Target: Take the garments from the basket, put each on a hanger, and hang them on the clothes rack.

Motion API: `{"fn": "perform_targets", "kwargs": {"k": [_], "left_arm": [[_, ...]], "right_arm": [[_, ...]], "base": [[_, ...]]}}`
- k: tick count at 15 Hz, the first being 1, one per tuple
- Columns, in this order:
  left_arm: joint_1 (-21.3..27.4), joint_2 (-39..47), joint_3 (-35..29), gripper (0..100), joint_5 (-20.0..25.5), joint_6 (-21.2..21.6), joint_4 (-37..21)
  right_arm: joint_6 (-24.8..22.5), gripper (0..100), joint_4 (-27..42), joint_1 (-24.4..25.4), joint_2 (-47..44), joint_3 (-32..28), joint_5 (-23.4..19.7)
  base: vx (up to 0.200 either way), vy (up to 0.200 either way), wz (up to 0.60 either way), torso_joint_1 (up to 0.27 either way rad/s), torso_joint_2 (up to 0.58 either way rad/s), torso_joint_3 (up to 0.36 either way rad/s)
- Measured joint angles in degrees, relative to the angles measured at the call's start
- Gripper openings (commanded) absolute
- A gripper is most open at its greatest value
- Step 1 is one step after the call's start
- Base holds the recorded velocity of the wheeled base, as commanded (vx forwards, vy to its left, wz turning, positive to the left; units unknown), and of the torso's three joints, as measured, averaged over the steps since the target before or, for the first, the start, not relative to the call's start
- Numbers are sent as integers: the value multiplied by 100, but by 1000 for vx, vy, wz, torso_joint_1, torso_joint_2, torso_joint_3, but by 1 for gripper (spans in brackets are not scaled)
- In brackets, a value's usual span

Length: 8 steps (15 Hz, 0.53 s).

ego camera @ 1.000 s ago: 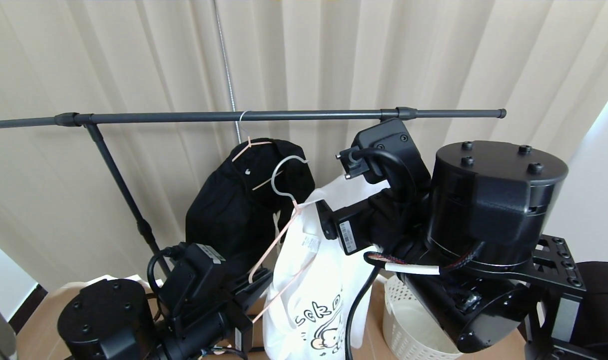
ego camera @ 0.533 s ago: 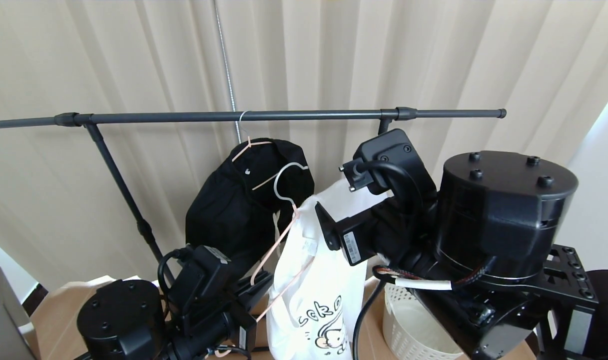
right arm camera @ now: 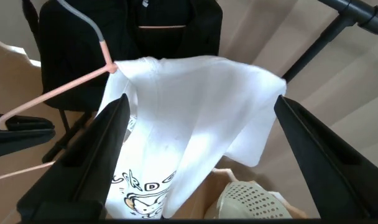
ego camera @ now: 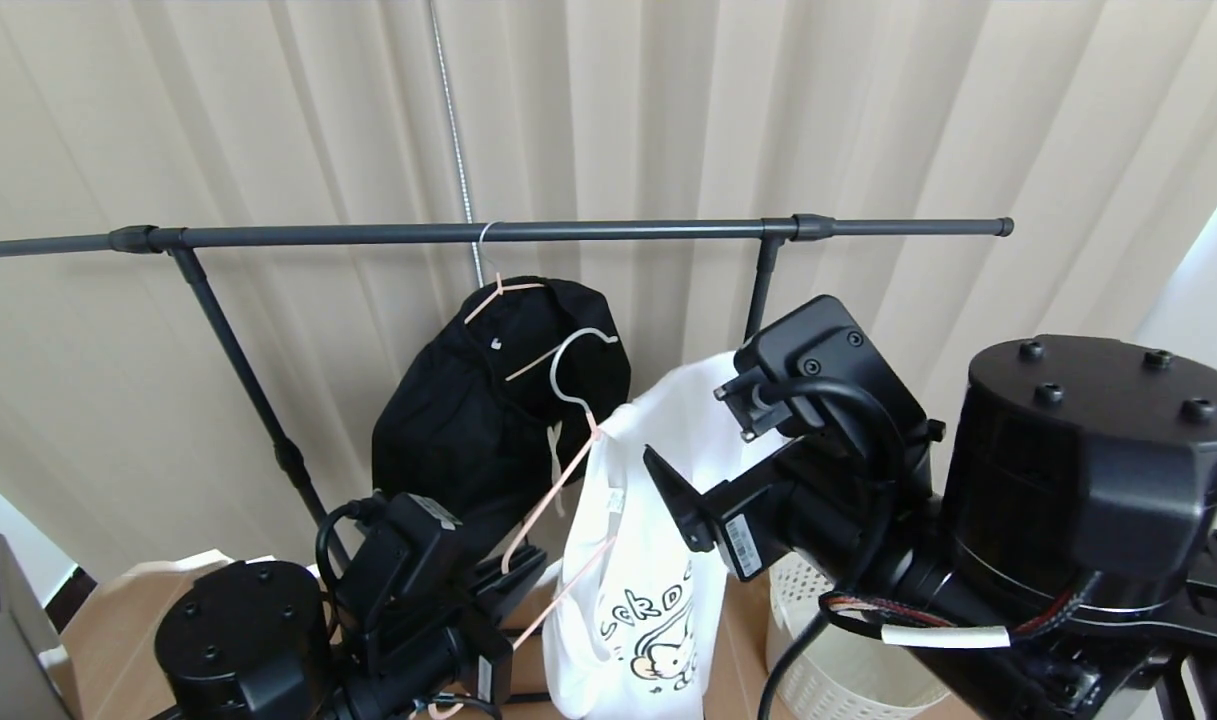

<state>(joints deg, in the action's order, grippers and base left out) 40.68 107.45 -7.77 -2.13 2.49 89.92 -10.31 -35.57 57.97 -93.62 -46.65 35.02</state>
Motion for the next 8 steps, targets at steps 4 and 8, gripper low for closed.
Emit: {"fn": "perform_targets", "kwargs": {"k": [4,8], "left_arm": [[-205,-113,-2,0,223,9,-1],[-524,-472,-271,0,541,93,-428]], "right_arm": [[-569,100,1003,-708,534,-78,-1269],[-831,100,2717,-2122,1011,-675,-3674]], "base": [[0,0,0,0,0,0],[0,0,0,0,0,0]]}}
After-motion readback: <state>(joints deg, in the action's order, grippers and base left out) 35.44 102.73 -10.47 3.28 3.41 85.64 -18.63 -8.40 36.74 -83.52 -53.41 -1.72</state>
